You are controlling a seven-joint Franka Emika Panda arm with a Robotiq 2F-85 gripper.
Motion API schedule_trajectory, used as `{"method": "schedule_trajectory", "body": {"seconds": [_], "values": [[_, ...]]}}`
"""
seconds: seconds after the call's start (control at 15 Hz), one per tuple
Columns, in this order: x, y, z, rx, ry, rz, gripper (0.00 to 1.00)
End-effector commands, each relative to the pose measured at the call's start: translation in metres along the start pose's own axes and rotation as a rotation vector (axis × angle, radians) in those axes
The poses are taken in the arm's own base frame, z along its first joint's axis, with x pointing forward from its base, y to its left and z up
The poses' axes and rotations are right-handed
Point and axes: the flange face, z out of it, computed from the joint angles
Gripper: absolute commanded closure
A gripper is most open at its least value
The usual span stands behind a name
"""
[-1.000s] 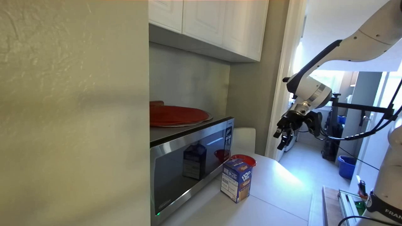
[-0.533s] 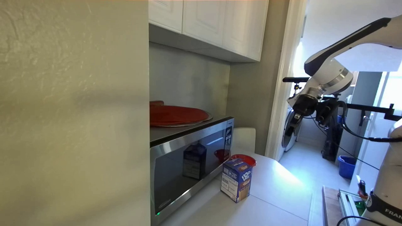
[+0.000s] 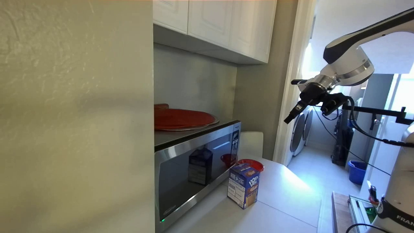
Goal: Open the blue box.
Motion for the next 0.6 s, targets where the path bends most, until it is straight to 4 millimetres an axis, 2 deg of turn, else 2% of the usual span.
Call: {"method": "schedule_trajectory", "body": {"seconds": [0.0,0.53], "values": [[0.002,0.0009,-0.0007,-0.012,0.003,-0.002,0.0],[0.0014,0.0012,0.0004,-0.003,0.004,-0.002,0.0]]}}
